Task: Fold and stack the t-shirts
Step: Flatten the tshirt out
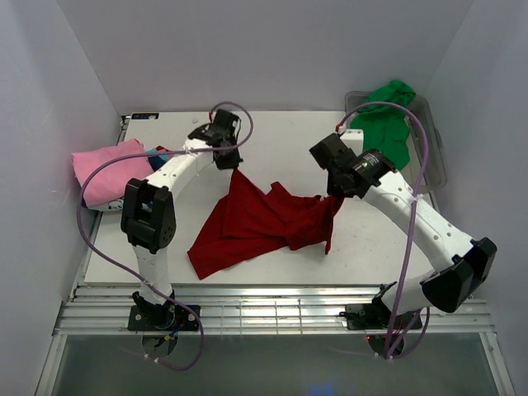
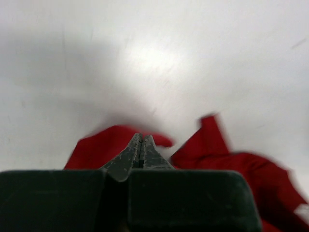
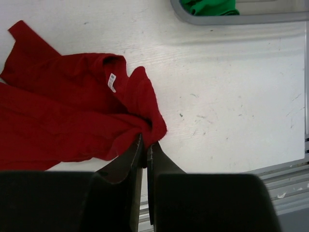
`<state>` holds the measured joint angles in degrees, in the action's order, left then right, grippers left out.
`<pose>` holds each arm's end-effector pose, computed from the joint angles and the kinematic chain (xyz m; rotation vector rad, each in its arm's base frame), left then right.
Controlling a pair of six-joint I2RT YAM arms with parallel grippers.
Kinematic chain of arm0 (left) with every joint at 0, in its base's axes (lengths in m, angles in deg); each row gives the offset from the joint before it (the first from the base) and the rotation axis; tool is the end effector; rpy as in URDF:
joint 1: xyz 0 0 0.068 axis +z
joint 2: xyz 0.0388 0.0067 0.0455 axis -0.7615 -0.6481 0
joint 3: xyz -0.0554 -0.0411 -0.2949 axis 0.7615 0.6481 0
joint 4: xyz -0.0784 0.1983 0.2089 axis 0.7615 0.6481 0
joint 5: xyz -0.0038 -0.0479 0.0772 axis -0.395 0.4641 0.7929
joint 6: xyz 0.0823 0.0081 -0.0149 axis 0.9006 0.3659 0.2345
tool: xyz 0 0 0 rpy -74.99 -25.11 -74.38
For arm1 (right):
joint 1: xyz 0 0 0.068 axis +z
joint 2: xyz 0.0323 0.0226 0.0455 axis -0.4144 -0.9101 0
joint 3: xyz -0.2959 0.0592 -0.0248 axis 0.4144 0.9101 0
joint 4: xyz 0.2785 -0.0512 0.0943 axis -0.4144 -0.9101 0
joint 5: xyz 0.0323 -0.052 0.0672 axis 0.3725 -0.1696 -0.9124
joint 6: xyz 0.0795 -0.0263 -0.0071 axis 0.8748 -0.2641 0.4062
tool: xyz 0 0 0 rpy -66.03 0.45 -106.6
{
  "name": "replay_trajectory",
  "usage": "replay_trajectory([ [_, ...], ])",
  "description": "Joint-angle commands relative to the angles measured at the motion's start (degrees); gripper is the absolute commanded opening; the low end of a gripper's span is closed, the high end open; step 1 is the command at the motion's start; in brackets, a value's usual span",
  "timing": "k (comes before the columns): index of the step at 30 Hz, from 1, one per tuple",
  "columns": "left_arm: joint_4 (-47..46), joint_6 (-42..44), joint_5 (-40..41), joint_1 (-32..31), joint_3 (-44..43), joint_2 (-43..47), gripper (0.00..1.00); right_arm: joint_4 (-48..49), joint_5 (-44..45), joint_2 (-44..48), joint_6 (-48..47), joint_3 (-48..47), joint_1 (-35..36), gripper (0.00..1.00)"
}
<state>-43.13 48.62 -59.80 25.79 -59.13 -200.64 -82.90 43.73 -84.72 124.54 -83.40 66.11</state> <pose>0.4502 -0.1881 0.2216 -0.2306 2.6168 -0.1657 0.2619 0.1740 0.3765 0.1368 2.3430 -0.1942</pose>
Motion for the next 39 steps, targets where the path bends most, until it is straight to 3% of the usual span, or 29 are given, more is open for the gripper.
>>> replay_trajectory([
  [1,3.23,0.26,2.98,3.41,-17.81,2.29,0.0,7.12,-1.11,-4.64,-8.54,-6.73,-6.72,0.08],
  [2,6.02,-0.52,2.63,4.21,-28.12,0.54,0.0,9.4,-1.29,-7.61,-10.38,-9.12,-8.39,0.08],
  [6,8.25,-5.0,-2.46,8.95,-49.69,-8.43,0.0,11.35,-3.13,-18.08,-17.42,-27.12,-17.16,0.08],
  [8,4.07,-7.73,-6.33,11.85,-51.87,-9.5,0.0,11.35,-6.29,-25.61,-20.5,-42.23,-19.73,0.08],
  [11,-7.16,-10.29,-9.68,14.14,-44.77,-4.24,0.0,12.23,-10.68,-32.14,-21.56,-57.51,-25.08,0.08],
  [13,-12.03,-7.49,-9.68,14.23,-40.54,-1.78,0.0,18.71,-16.02,-31.2,-21.82,-55.66,-27.03,0.08],
  [14,-15.36,-6.26,-9.86,14.23,-39.66,0.06,0.0,21.69,-16.84,-28.24,-21.91,-49.2,-28.08,0.08],
  [18,-15.48,-1.85,-8.45,14.32,-35.72,4.02,0.0,31.99,-18.51,-21.8,-23.84,-36.32,-28.62,0.08],
  [19,-15.57,-2.02,-8.45,14.41,-31.0,5.25,0.0,33.83,-19.73,-20.75,-24.19,-34.3,-28.62,0.08],
  [21,-15.83,-2.29,-8.8,14.23,-25.53,8.68,0.0,34.03,-20.45,-18.63,-24.46,-29.74,-28.62,0.08],
  [26,-16.62,-4.84,-9.16,13.62,-2.1,19.66,0.0,28.67,-23.0,-12.31,-22.71,-21.03,-28.18,0.08],
  [29,-14.96,-4.84,-8.46,11.95,5.14,27.57,0.0,26.48,-24.49,-6.6,-21.39,-15.66,-26.96,0.08],
  [33,-9.17,-6.94,-4.33,7.92,7.19,37.23,0.0,19.81,-22.75,-1.41,-19.98,-18.01,-22.22,0.08],
  [39,2.7,-10.37,-2.13,5.97,0.01,44.98,0.0,6.11,-19.04,0.88,-15.16,-37.25,-12.19,0.08],
])
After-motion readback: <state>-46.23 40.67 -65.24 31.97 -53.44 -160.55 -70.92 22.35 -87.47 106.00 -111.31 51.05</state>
